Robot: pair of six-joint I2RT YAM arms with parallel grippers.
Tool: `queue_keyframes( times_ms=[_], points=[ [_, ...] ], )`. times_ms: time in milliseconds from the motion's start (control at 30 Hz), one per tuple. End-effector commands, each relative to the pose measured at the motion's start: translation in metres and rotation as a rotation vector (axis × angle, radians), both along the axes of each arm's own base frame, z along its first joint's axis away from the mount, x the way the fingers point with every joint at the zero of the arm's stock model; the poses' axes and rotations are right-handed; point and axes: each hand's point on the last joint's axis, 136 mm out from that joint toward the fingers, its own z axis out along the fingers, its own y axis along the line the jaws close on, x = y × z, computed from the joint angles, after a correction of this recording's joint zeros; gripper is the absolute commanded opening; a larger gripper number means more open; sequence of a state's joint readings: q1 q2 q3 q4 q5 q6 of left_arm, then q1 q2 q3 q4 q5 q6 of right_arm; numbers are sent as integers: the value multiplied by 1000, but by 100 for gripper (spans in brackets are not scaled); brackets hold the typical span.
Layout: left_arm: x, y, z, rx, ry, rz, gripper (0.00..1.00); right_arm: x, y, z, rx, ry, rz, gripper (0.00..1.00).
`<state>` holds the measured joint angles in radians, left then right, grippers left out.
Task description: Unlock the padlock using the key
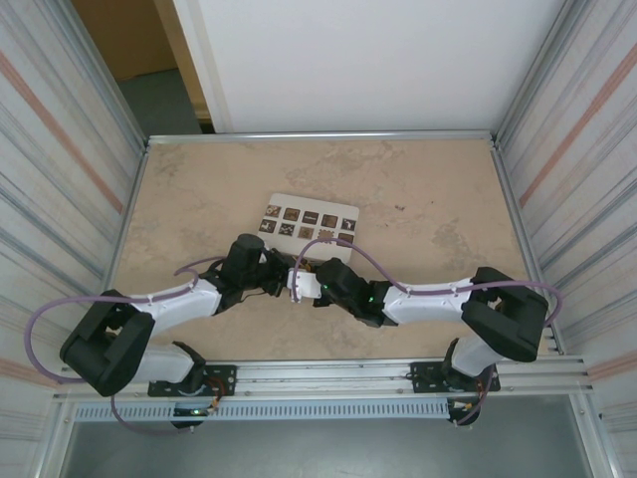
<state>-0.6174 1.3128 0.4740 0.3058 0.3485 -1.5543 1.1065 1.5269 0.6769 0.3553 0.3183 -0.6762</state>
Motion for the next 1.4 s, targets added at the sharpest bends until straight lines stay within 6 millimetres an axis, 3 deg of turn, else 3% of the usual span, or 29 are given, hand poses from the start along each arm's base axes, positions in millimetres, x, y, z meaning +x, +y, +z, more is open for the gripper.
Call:
queue_keyframes(
  times_ms=[0, 367, 733, 1000, 1367],
  points=[
    [8, -13, 25, -70, -60, -19, 0, 7, 8, 11, 53, -3, -30, 20],
    [8, -13, 25, -73, -59, -18, 0, 9, 9, 4, 66, 15, -54, 11],
    [6, -13, 23, -71, -56, -18, 0, 17, 8, 11, 176, 63, -162, 0],
    [4, -13, 22, -70, -55, -17, 0, 20, 5, 23, 377, 151, -260, 0],
    [-5, -16, 12, -53, -36, -16, 0, 24, 1, 44, 751, 420, -370, 0]
  ],
)
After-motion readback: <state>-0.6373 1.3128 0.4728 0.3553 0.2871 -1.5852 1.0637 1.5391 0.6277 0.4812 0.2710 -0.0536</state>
